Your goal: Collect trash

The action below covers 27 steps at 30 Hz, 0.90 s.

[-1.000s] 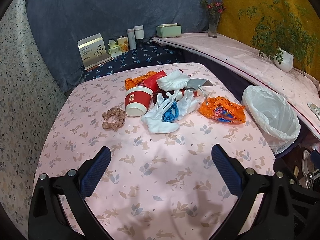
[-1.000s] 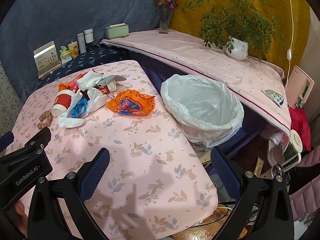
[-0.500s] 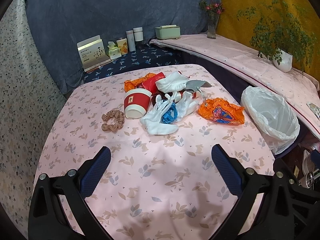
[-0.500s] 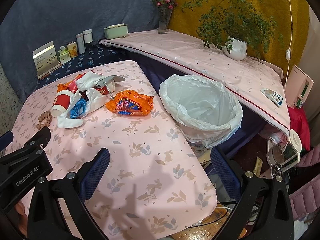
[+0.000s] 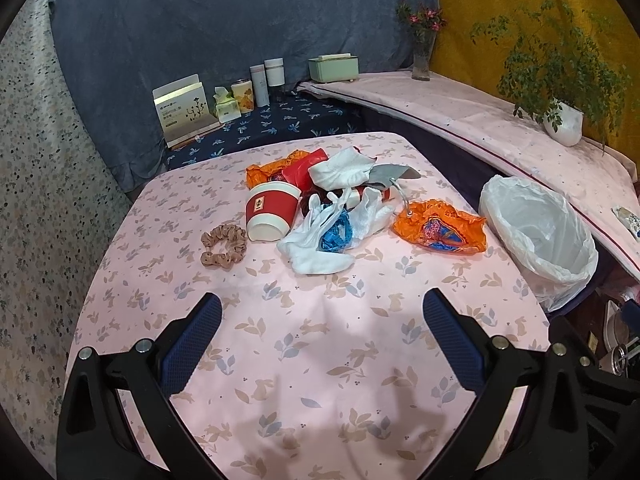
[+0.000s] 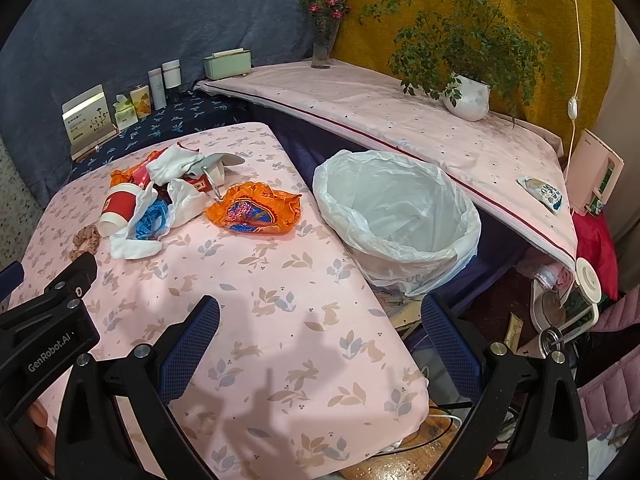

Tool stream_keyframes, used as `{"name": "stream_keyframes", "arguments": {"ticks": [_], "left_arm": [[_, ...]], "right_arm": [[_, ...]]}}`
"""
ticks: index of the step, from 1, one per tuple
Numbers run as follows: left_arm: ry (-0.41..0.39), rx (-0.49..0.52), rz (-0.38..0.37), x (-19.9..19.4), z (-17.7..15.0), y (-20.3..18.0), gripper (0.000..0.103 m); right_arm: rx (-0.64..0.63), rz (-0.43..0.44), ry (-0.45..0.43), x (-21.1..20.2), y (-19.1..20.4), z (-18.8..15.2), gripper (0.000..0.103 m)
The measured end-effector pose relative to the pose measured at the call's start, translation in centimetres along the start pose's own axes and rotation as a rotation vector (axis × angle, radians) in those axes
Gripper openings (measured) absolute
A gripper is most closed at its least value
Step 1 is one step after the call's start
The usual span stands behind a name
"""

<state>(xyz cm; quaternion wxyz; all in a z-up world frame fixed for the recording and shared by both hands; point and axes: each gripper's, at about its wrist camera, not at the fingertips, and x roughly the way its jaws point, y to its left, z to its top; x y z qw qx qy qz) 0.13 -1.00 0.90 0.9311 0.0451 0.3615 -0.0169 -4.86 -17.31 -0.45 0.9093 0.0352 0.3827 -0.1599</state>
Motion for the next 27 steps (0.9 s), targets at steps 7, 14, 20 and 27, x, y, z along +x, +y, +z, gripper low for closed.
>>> {"name": "stream_keyframes", "arguments": {"ticks": [7, 14, 20, 27], "left_arm": [[-0.002, -0.001, 0.001, -0.07, -0.08, 0.01, 0.096], [-0.007, -0.006, 0.007, 0.06, -0.06, 0.08, 0.096], [-0.007, -0.006, 0.005, 0.06, -0.04, 0.09, 0.096], [-0.007, -0.005, 0.005, 0.16, 0.03, 0.11, 0.096]], "right_arm": [[0.003, -0.002, -0.002, -0.08, -0.07, 0.1, 0.096], [0.002, -0.003, -0.002, -0.08, -0.12, 0.18, 0.096], [0.004, -0.006, -0.003, -0.06, -0.19, 0.22, 0.096], [0.011, -0.015, -0.006, -0.09, -0.48, 0.51, 0.096]]}}
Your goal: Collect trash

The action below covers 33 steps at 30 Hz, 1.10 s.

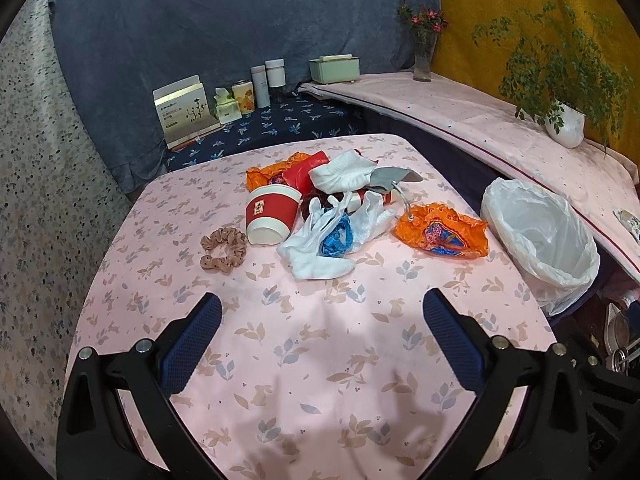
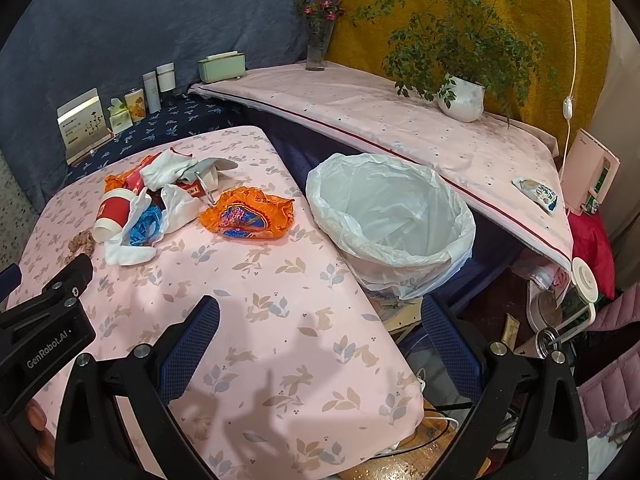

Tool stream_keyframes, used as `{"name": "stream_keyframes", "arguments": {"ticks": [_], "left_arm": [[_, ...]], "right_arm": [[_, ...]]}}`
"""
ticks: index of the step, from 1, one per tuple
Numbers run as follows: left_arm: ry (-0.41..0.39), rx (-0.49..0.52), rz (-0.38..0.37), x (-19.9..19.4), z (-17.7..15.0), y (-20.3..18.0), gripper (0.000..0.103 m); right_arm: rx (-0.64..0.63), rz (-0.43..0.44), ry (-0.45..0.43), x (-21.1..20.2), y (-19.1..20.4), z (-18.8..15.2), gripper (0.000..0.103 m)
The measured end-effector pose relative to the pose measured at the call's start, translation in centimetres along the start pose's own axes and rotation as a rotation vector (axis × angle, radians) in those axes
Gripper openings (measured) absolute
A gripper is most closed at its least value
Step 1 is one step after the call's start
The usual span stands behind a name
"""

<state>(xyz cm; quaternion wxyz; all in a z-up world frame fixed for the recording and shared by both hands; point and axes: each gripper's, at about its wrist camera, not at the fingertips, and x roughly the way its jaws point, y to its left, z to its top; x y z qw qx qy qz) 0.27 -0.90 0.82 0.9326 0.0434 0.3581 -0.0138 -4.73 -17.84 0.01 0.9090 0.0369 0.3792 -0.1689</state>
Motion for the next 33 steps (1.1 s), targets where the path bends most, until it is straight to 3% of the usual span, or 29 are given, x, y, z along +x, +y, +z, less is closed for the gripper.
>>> {"name": "stream_keyframes", "arguments": {"ticks": [18, 33], "left_arm": [[-0.005, -0.016, -0.021, 1.3, 1.1, 1.8, 0.096], [0.02, -0.079, 0.068, 8.4, 2.5, 10.6, 0.096]], "right_arm": [[0.021, -0.023, -0.052, -0.2, 1.0, 1.0, 0.096], [-0.046, 0.081, -0.054, 3.7, 8.6, 2.9, 0.096]]}}
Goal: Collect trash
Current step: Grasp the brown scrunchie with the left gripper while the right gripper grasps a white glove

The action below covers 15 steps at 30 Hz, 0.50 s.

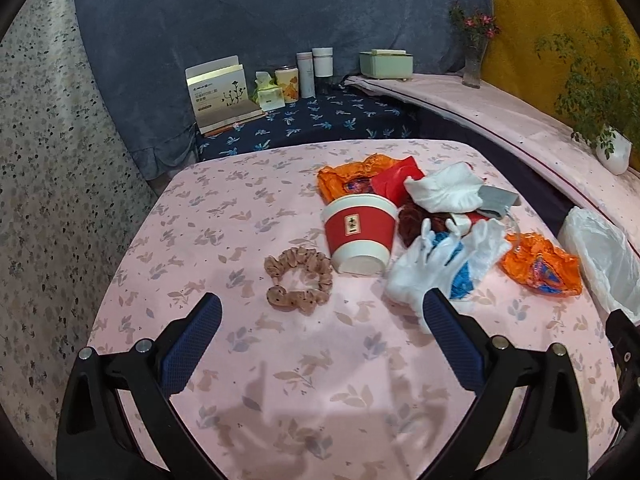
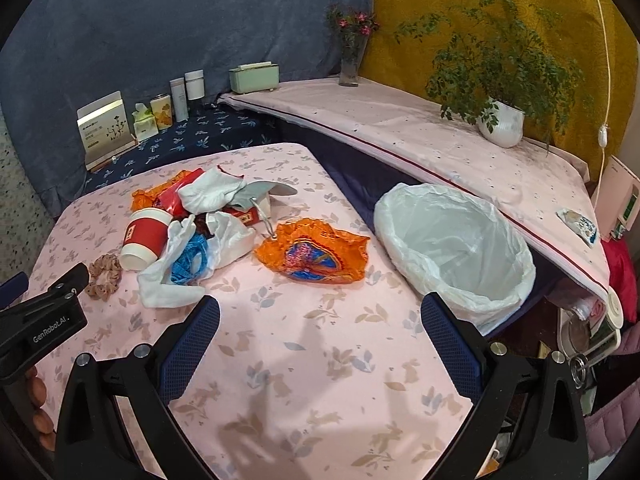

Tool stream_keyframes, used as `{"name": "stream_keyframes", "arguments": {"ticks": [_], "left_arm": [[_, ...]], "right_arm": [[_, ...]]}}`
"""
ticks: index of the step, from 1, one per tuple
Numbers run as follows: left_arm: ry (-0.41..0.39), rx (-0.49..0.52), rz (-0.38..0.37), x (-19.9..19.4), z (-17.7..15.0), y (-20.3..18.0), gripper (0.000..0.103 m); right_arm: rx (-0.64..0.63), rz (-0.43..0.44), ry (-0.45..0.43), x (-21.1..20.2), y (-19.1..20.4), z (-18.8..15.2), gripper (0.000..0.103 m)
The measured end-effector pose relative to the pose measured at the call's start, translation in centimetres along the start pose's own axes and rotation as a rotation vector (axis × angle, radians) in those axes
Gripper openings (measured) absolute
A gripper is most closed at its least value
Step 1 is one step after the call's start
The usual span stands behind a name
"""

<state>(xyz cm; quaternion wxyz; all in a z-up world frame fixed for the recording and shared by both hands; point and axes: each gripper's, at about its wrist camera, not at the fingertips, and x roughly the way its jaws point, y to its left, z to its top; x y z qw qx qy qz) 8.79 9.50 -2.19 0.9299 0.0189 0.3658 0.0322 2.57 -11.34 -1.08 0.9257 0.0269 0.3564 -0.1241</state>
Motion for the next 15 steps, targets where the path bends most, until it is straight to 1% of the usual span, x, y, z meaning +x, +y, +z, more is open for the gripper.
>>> {"name": "stream_keyframes", "arguments": {"ticks": [3, 6, 9, 12, 14, 15], "left_arm": [[0.026, -0.008, 0.0, 2.2, 0.3, 1.5, 0.096], [0.041, -0.009, 0.005, 4.4, 0.3, 2.7, 0.096], [0.073, -0.019, -0.022, 6.7, 0.4, 3.6, 0.096], [0.093, -0.022, -0.041, 8.3, 0.3, 4.0, 0.096], [0.104, -0.023, -0.051, 9.3, 0.4, 4.1, 0.096], [0.111, -0.024, -0.065, 9.8, 0.3, 4.1, 0.096]], "right_arm": [[-0.007, 0.039, 0.005, 1.4, 2.0, 0.4, 0.096], [-0.019, 0.066, 0.008, 2.7, 4.0, 0.7, 0.094], [-0.03, 0.095, 0.019, 4.2, 5.9, 1.1, 0.089], [-0.017, 0.143, 0.042, 5.8, 7.5, 1.6, 0.082], [-0.004, 0.176, 0.064, 7.0, 8.3, 1.8, 0.074], [-0.001, 0.189, 0.073, 7.5, 8.8, 1.9, 0.073]]}}
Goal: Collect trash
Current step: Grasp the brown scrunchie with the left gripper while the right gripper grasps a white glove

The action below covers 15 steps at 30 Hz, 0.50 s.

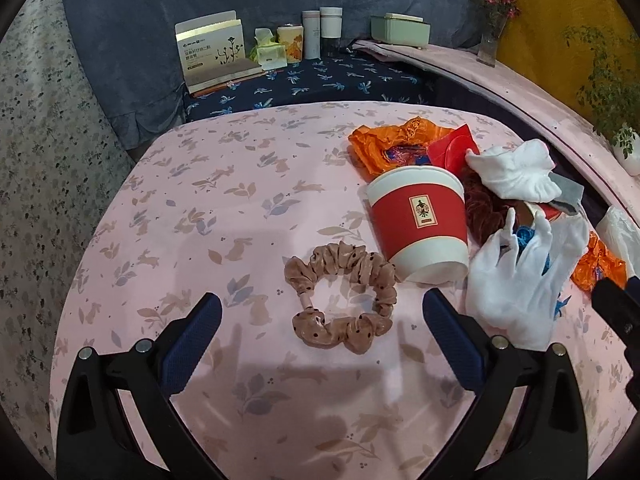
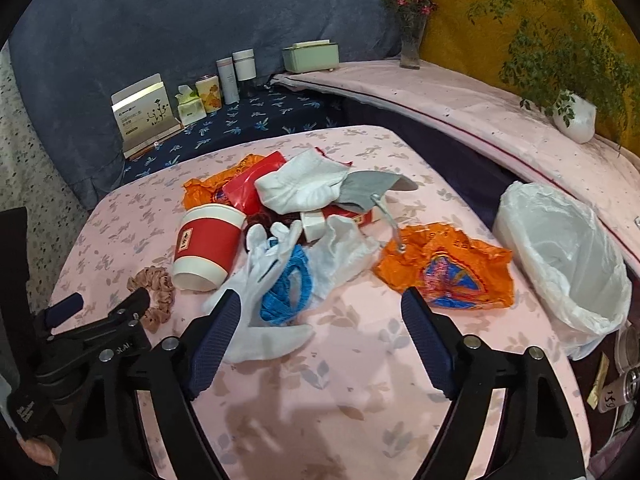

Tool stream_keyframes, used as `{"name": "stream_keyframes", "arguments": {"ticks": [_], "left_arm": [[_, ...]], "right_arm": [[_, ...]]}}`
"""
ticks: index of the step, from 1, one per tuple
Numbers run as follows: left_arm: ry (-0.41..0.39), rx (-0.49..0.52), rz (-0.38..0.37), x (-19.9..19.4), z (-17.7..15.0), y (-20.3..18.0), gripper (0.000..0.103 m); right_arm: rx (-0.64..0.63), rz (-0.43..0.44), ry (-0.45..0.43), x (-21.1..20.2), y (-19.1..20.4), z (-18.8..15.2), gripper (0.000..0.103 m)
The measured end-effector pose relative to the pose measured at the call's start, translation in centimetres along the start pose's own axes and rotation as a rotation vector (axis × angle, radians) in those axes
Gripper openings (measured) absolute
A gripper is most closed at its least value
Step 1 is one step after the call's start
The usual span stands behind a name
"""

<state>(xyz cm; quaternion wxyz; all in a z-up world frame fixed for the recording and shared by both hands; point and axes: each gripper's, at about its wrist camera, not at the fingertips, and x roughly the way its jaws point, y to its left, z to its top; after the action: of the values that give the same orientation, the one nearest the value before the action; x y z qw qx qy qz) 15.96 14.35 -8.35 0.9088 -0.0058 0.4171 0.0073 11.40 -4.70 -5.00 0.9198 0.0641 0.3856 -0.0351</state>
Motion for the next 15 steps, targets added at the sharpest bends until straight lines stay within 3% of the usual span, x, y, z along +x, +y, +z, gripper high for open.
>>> {"name": "stream_keyframes", "arguments": {"ticks": [2, 5, 8, 10, 13, 15], "left_arm": [[0.016, -0.005, -0.015, 0.7, 0.1, 0.1, 0.092], [0.046, -0.004, -0.035, 1.6, 0.0, 0.2, 0.077], [0.073, -0.029, -0.068, 2.1, -0.1, 0.5, 0.057], [0.086, -0.026, -0.091, 2.2, -0.3, 0.4, 0.032], [0.099, -0.015, -0.104, 2.1, -0.5, 0.0, 0.012], [0.101, -0.012, -0.105, 1.9, -0.6, -0.2, 0.01]], "right_arm": [[-0.004, 0.006, 0.011, 1.1, 0.7, 0.2, 0.067], [-0.022, 0.012, 0.03, 2.7, 1.7, 0.4, 0.057], [-0.034, 0.02, 0.043, 3.8, 2.4, 0.4, 0.043], [-0.04, 0.031, 0.052, 4.3, 2.8, 0.3, 0.03], [-0.051, 0.042, 0.047, 4.4, 3.2, 0.2, 0.015], [-0.058, 0.051, 0.039, 4.3, 3.4, 0.3, 0.007]]}}
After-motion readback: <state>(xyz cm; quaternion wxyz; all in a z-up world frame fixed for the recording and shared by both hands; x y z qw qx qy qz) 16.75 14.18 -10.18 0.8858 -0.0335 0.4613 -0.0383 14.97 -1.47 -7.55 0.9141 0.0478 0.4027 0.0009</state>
